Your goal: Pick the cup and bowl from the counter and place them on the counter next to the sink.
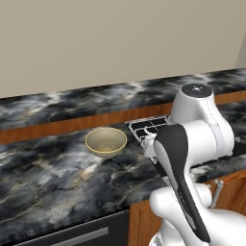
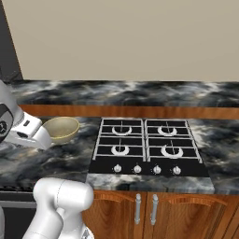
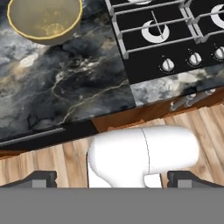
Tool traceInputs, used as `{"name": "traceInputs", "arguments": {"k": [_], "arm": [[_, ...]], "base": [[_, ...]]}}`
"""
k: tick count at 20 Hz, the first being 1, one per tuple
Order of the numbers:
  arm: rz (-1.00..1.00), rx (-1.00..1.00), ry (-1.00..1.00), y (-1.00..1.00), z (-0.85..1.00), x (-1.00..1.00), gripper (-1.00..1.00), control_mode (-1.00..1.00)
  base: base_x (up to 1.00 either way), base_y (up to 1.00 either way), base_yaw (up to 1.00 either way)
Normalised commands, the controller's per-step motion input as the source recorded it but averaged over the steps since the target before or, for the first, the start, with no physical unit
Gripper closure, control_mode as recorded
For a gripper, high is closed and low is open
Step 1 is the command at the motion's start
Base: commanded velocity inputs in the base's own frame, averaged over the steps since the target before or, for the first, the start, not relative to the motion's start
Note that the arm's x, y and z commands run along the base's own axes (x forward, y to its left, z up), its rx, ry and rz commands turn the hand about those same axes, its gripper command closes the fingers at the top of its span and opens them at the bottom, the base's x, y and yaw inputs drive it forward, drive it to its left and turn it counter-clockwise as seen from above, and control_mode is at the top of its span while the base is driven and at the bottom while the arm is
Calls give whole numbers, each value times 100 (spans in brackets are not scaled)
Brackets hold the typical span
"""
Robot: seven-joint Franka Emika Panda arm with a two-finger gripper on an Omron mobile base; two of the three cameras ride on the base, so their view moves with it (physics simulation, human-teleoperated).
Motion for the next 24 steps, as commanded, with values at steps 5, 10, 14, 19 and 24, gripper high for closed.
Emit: {"name": "traceInputs", "arguments": {"k": [5, 10, 14, 19, 24], "arm": [[16, -3, 0, 45, 9, 0, -100, -100], [14, 0, 0, 11, 11, 32, -100, -100], [1, 0, 0, 0, 16, 39, -100, -100], [0, 2, -7, 0, 1, 34, -100, -100], [-1, 14, -24, 0, 0, 21, -100, -100]], "base": [[0, 0, 0], [0, 0, 0], [0, 0, 0], [0, 0, 0], [0, 0, 0]]}}
